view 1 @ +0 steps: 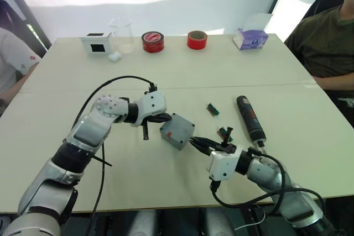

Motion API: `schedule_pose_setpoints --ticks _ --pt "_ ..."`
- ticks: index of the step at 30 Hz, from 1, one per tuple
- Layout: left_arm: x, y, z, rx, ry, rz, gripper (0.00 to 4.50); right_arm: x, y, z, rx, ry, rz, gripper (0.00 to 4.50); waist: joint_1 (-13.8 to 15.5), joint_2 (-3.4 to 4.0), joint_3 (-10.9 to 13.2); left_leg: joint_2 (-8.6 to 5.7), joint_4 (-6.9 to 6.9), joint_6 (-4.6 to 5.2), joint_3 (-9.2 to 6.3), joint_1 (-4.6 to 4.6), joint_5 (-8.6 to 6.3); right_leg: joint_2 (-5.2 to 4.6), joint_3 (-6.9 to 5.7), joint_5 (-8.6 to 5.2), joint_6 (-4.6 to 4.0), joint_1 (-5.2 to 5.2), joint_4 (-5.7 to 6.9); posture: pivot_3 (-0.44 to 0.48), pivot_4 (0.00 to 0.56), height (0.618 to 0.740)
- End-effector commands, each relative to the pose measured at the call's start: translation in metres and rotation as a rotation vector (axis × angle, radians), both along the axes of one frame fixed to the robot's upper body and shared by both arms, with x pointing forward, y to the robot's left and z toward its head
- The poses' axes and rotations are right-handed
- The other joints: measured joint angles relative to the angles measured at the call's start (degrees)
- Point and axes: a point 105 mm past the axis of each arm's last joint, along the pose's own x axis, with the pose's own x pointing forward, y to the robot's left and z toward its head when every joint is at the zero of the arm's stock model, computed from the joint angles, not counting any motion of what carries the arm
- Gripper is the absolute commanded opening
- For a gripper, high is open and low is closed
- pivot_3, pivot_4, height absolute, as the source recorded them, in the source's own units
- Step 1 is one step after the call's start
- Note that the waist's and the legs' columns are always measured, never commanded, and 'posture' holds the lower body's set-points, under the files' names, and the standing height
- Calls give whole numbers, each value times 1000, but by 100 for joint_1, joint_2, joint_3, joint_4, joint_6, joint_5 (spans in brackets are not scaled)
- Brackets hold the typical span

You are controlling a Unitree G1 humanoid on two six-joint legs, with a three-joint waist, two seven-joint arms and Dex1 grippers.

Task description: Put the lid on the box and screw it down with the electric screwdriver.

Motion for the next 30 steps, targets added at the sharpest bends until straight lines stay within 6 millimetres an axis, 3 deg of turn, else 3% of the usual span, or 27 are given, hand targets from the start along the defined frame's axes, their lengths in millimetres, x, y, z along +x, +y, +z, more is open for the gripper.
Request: schedule_pose_setpoints --ticks 1,3,7,15,23,30 --pt "-2 6 -17 39 69 17 0 -1 4 7 51 61 -5 49 19 0 0 0 0 0 0 0 0 0 0 0 0 -1 0 0 150 740" --pt "-2 5 -14 24 70 16 0 1 5 7 55 70 -16 49 27 0 0 0 -3 0 0 0 0 0 0 0 -1 -4 0 0 150 740" --pt "-4 0 10 -88 83 2 0 1 7 -2 63 150 -33 49 46 -2 3 0 -23 -1 1 -1 0 -1 0 0 -1 -12 -4 0 150 740" --pt "0 0 32 -172 84 11 0 4 11 -4 64 179 -33 49 42 -3 7 0 -33 -10 1 -37 6 2 0 9 15 -54 -3 0 150 740" --pt "4 3 33 -177 77 40 0 8 12 -1 82 179 -43 49 43 -3 7 -1 -33 -22 1 -70 14 3 -2 10 16 -88 2 0 150 740" --pt "18 39 37 -151 68 149 0 11 6 -2 75 182 -69 49 23 -3 8 0 -34 -26 0 -79 16 6 -2 10 16 -101 5 0 150 740"
